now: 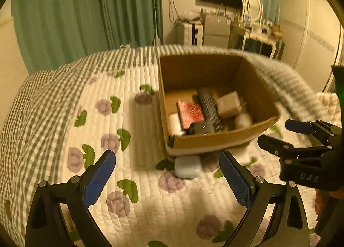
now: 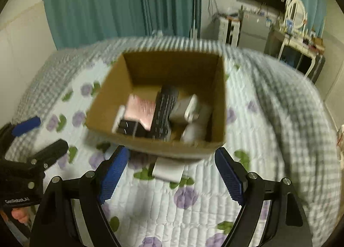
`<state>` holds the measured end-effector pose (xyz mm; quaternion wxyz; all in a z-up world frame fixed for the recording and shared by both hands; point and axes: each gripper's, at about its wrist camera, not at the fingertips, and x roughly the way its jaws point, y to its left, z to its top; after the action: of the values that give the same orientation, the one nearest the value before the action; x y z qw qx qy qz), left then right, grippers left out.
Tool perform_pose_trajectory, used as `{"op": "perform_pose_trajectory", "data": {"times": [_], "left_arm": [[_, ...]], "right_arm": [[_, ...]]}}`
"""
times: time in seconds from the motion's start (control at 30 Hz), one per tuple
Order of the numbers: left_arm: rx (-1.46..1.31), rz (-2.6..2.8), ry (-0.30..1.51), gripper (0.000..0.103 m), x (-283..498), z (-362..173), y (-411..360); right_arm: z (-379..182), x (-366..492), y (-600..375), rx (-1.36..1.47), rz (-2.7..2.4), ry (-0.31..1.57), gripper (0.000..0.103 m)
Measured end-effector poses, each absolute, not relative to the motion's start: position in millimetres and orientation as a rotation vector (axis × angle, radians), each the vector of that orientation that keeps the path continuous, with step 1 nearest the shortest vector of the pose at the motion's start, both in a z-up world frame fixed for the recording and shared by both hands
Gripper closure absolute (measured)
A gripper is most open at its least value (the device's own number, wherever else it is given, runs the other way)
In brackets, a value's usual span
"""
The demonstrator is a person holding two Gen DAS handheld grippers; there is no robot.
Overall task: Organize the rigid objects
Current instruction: 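Grasp the white earbud case with the left gripper while the right grasps a white charger block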
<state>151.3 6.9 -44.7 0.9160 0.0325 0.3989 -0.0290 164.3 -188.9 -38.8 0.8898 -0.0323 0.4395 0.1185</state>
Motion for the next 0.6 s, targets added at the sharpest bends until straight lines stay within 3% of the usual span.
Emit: {"op": "perform_pose_trajectory", "data": {"times": [0.3,0.33,0.4,0.6], "left_arm": [[0.076,-0.074,0.952,0.004,176.3,-119.0,5.8],[0.071,-0.076,0.962,0.004,177.2,-123.4,6.2],[0.053,-0.085,0.970,0.004,176.8,-128.0,6.8],[0.058,-0.071,0.968,0.006,177.3,-134.0,-1.0]], "right_arm": [[-144.7,188.0,-185.5,-0.056,0.219,1.070,0.020],[-148.6,189.8,-185.5,-0.044,0.236,1.071,0.021],[-154.2,192.3,-182.9,-0.041,0.265,1.068,0.031],[-148.5,183.1,-190.0,-0.027,0.253,1.025,0.031]]}}
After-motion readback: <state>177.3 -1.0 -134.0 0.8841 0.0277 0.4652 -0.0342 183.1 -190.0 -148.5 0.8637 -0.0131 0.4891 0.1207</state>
